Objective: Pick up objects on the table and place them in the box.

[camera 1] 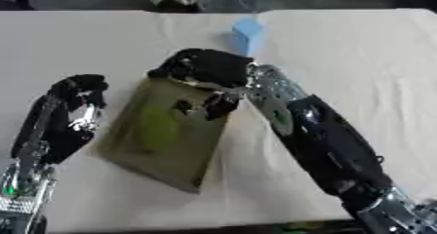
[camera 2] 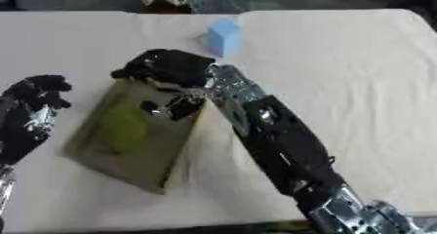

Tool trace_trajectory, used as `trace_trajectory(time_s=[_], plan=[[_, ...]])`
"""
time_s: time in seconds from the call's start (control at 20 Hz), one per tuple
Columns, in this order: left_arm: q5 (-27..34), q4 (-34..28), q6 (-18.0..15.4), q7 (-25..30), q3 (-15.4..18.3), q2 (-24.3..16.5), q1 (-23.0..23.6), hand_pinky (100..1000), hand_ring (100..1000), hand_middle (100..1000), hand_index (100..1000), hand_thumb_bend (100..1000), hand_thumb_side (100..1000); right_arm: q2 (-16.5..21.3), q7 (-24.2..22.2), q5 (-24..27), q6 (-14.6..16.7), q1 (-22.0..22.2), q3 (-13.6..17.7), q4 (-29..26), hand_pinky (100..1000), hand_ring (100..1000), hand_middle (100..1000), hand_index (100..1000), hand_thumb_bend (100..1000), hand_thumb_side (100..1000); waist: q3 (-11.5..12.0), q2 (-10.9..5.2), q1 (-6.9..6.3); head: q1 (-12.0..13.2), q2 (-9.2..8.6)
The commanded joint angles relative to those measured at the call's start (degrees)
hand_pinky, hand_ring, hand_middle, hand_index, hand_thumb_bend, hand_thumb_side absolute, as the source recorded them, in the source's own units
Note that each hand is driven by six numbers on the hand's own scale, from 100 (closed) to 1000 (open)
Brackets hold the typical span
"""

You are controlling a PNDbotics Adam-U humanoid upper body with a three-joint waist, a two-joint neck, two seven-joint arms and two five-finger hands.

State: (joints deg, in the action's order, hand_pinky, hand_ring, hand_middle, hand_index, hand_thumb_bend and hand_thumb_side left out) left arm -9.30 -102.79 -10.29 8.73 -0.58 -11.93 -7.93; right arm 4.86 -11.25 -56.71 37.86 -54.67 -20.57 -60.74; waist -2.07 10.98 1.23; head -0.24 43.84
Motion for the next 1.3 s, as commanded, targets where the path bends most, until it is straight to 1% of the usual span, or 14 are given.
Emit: trace_trajectory(time_s=[0.05, 0.1, 0.2, 0.3, 0.5, 0.55, 0.75, 0.8, 0.9, 1.0, 1.05, 1.1, 1.15, 1.3], plan=[[0.18, -0.72, 0.01, -0.35, 0.36, -0.48, -0.24, 604, 744, 633, 763, 100, 484, 3.46, -2.33, 4.99, -2.04, -2.5, 2.52, -0.96, 898, 896, 853, 996, 100, 200, -0.1, -1.0, -0.18, 0.24, 0.28], [0.19, -0.72, 0.0, -0.34, 0.34, -0.48, -0.25, 604, 743, 633, 763, 100, 484, 4.02, -3.4, 6.57, -2.87, -3.03, 3.28, -0.55, 899, 900, 860, 997, 100, 199, -0.13, -1.01, -0.21, 0.26, 0.28], [0.19, -0.7, -0.03, -0.23, 0.26, -0.46, -0.26, 604, 743, 632, 763, 100, 485, 4.82, -5.85, 9.52, -4.89, -4.41, 5.16, 0.88, 904, 910, 871, 997, 100, 240, -0.15, -1.02, -0.3, 0.23, 0.28], [0.2, -0.69, -0.07, -0.09, 0.2, -0.42, -0.27, 604, 742, 632, 763, 100, 485, 5.11, -8.14, 11.77, -7.07, -5.99, 7.16, 2.8, 908, 921, 885, 999, 100, 256, -0.07, -0.97, -0.41, 0.1, 0.28], [0.26, -0.7, -0.15, 0.15, 0.01, -0.31, -0.49, 604, 742, 632, 763, 100, 485, 4.6, -10.14, 12.31, -10.51, -9.04, 10.65, 6.91, 910, 935, 902, 1000, 100, 272, 0.36, -0.76, -0.59, -0.3, 0.28], [0.27, -0.71, -0.17, 0.24, -0.07, -0.27, -0.58, 604, 742, 632, 763, 100, 485, 4.31, -10.17, 11.85, -11.37, -9.71, 11.56, 8.14, 914, 954, 917, 1000, 100, 296, 0.61, -0.64, -0.64, -0.45, 0.28], [0.34, -0.77, -0.26, 0.6, -0.38, -0.16, -1.01, 604, 742, 632, 763, 100, 484, 2.89, -8.55, 8.59, -14.67, -12.26, 15.29, 13.48, 926, 982, 931, 1000, 100, 341, 1.81, -0.19, -0.76, -1.24, 0.28], [0.35, -0.77, -0.26, 0.67, -0.43, -0.15, -1.07, 604, 742, 631, 763, 100, 486, 2.65, -7.89, 7.73, -15.35, -12.68, 16.03, 14.53, 927, 983, 931, 1000, 100, 335, 2.05, -0.11, -0.76, -1.41, 0.28], [0.37, -0.77, -0.28, 0.84, -0.56, -0.14, -1.19, 604, 742, 631, 763, 100, 486, 2.2, -6.41, 6.06, -16.94, -13.56, 17.65, 16.74, 933, 987, 930, 1000, 100, 353, 2.64, 0.04, -0.71, -1.87, 0.28], [0.41, -0.78, -0.31, 1.02, -0.72, -0.13, -1.33, 604, 742, 631, 763, 100, 486, 1.75, -4.72, 4.48, -18.6, -14.32, 19.16, 18.88, 941, 993, 930, 1000, 100, 374, 3.13, 0.14, -0.65, -2.29, 0.28], [0.43, -0.79, -0.33, 1.12, -0.8, -0.12, -1.39, 604, 742, 631, 763, 100, 486, 1.54, -3.92, 3.82, -19.42, -14.58, 19.86, 19.85, 947, 995, 927, 1000, 100, 400, 3.36, 0.18, -0.63, -2.5, 0.27], [0.45, -0.79, -0.35, 1.21, -0.88, -0.12, -1.45, 604, 742, 631, 763, 100, 486, 1.34, -3.1, 3.3, -20.29, -14.81, 20.57, 20.78, 947, 995, 927, 1000, 100, 400, 3.6, 0.22, -0.61, -2.78, 0.16], [0.47, -0.79, -0.37, 1.28, -0.93, -0.12, -1.49, 604, 742, 631, 763, 100, 486, 1.17, -2.41, 2.88, -20.81, -14.98, 21.01, 21.48, 952, 996, 922, 1000, 100, 436, 3.75, 0.25, -0.6, -2.95, 0.09], [0.55, -0.84, -0.45, 1.54, -1.19, -0.17, -1.81, 604, 742, 631, 763, 100, 485, 0.93, -0.39, 2.35, -23.56, -15.37, 22.84, 23.68, 963, 1000, 921, 1000, 100, 477, 4.77, 0.47, -0.57, -4.45, -0.9]])
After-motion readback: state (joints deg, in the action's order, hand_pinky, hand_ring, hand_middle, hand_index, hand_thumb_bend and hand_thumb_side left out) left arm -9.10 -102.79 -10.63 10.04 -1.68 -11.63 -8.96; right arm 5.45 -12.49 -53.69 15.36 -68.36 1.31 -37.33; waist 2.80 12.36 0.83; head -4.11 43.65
